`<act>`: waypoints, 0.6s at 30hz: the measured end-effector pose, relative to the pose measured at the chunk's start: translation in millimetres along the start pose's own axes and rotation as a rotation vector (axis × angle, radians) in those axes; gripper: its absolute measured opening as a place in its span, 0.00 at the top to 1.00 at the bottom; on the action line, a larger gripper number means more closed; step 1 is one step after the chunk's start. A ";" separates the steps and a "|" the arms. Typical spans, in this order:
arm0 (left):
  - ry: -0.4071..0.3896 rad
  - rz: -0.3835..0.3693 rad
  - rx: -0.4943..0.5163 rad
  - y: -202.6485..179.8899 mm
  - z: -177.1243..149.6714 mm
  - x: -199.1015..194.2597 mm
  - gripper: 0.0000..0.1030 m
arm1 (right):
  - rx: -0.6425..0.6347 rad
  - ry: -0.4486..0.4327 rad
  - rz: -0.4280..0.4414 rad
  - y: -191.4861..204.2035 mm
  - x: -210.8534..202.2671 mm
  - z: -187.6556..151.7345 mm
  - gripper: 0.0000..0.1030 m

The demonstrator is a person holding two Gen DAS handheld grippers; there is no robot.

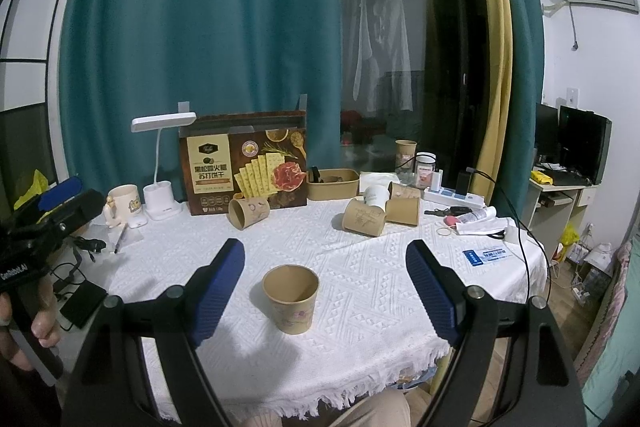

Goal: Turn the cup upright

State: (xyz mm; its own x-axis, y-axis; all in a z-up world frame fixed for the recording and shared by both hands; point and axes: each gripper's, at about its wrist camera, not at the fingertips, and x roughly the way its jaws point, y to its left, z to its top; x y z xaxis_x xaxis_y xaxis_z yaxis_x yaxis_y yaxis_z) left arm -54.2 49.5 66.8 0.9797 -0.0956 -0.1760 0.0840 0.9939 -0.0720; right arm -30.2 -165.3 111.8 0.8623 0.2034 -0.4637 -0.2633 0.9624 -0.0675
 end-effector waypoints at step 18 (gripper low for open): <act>0.002 0.005 0.009 -7.8 2.8 1.3 0.01 | 0.001 0.000 0.000 0.8 -0.5 -0.8 0.21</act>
State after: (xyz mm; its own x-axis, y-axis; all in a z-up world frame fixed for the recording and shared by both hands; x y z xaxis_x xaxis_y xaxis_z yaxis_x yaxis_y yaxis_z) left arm -53.1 41.7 69.9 0.9799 -0.0903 -0.1781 0.0803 0.9948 -0.0625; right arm -31.1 -164.8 111.2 0.8622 0.2032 -0.4640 -0.2628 0.9625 -0.0668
